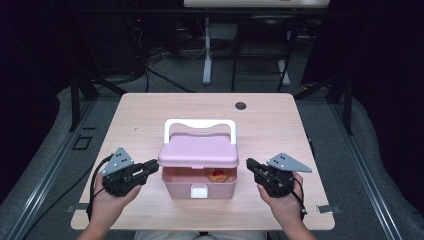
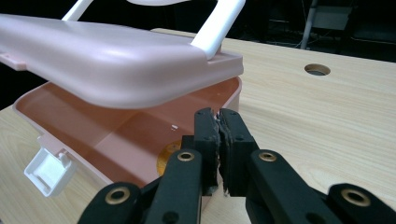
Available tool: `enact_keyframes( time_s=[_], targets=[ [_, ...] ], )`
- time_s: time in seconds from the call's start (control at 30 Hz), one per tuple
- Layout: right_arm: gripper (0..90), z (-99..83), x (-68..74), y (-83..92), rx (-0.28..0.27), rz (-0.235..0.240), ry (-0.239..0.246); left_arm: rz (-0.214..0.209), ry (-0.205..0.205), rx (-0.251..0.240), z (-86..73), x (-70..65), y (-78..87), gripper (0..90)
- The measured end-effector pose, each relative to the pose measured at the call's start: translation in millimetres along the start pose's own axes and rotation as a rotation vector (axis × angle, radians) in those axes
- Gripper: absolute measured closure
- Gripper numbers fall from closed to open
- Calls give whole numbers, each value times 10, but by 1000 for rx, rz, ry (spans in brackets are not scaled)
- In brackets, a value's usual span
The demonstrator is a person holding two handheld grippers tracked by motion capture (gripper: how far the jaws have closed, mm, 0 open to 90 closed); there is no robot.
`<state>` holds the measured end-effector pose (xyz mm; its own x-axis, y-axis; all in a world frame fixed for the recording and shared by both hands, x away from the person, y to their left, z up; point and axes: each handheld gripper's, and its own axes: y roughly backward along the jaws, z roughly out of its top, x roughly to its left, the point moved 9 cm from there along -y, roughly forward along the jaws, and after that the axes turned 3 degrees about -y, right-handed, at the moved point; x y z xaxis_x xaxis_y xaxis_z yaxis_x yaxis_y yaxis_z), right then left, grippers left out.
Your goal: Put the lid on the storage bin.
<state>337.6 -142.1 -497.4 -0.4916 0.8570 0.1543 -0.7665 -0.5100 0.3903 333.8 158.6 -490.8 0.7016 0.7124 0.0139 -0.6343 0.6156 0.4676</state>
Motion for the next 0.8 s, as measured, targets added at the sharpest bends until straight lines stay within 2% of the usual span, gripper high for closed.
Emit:
enact_keyframes(
  time_s=[0.33,0.47,0.5,0.57,0.8],
  targets=[
    [858,-8,-14,-13,-4,0,-6,-7,15,43,-184,-15,-49,803],
    [857,-7,-25,-10,-7,1,-13,5,16,70,-263,8,-80,807],
    [857,-7,-25,-10,-7,1,-13,12,33,58,-260,35,-72,808],
    [857,-8,-26,-12,-8,2,-15,22,35,52,-246,61,-56,810],
    [852,-38,-20,-42,2,4,-12,18,43,48,-261,84,-76,797]
  ],
)
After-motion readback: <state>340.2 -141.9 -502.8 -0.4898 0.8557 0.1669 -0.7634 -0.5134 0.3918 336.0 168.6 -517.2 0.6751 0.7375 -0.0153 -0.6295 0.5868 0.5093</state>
